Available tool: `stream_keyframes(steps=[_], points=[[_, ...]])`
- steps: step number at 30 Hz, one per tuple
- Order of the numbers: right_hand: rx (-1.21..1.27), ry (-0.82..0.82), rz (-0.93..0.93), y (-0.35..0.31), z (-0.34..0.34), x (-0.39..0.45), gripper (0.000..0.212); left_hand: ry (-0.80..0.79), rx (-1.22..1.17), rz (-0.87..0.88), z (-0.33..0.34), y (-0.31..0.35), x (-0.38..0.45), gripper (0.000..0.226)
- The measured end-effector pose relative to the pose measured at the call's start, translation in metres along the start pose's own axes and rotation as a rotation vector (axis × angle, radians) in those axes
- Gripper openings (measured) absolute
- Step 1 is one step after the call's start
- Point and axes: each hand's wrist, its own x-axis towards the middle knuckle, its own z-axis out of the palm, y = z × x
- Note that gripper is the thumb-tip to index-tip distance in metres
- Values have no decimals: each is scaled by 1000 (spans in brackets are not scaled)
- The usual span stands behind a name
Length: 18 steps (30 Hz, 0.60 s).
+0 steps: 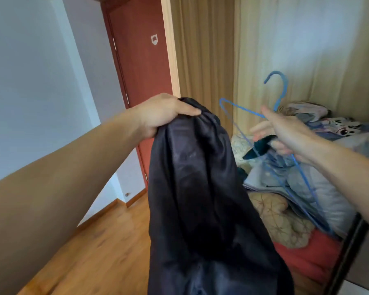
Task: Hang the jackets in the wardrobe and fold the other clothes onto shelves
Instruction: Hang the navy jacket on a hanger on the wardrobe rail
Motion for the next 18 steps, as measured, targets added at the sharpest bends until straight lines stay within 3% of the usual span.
stream_keyframes(steps=[3, 6, 7, 9, 11, 14, 18], points=[[-127, 289, -150, 6, -5, -5, 55, -9, 220, -65, 18, 2, 7, 33], [179, 411, -215, 4, -25, -8, 36, -24, 284, -152, 19, -1, 9, 40], [255, 384, -227, 2, -37, -11, 32, -31, 289, -175, 16, -2, 10, 37], [373, 169, -227, -2, -62, -24, 34, -36, 333, -215, 10, -4, 10, 33], [371, -37, -168, -2, -79, -40, 66, -2, 370, -228, 9, -8, 13, 30], [178, -159, -107, 7, -75, -61, 38, 78, 372, -190, 10, -14, 20, 32], [18, -207, -24, 27, -56, -64, 39, 165, 346, -195, 8, -17, 28, 27]])
